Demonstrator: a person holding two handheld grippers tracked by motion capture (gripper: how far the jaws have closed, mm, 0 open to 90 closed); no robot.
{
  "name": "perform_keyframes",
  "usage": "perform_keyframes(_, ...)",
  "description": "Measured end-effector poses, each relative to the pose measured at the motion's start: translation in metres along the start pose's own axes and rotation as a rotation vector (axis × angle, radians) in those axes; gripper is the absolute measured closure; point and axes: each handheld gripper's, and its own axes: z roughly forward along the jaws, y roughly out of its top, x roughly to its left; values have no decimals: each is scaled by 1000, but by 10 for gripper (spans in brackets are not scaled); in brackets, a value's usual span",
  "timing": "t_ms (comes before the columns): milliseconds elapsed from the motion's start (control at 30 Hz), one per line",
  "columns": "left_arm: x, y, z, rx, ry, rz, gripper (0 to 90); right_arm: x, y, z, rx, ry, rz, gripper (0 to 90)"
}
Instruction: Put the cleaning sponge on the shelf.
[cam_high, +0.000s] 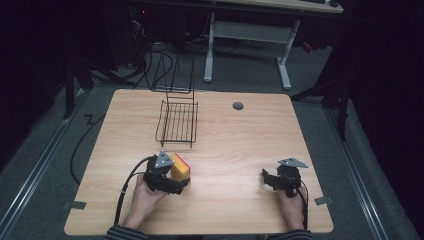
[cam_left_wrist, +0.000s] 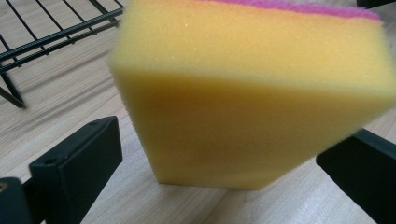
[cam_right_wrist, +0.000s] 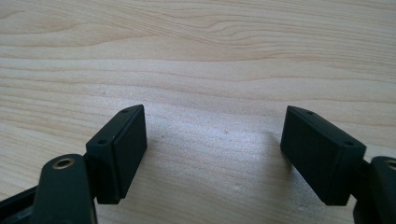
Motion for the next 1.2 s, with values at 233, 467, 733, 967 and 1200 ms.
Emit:
perform_keyframes(233, 1, -1, 4, -2, 6, -5, 49, 0, 0, 0, -1, 0, -2, 230)
perform_keyframes(467, 1, -3, 8, -1, 3, -5, 89, 0, 0, 0, -1, 0, -2, 229)
perform_keyframes(733, 0, -6, 10, 1, -2, -4, 152, 0, 0, 0, 0, 0, -2, 229)
perform_keyframes(967, -2, -6, 10, -4, -1, 10, 197, 0, 0, 0, -1, 0, -4, 229)
perform_keyframes(1200, -3, -6, 9, -5, -14, 23, 231, 0, 0, 0, -1, 1, -4, 229)
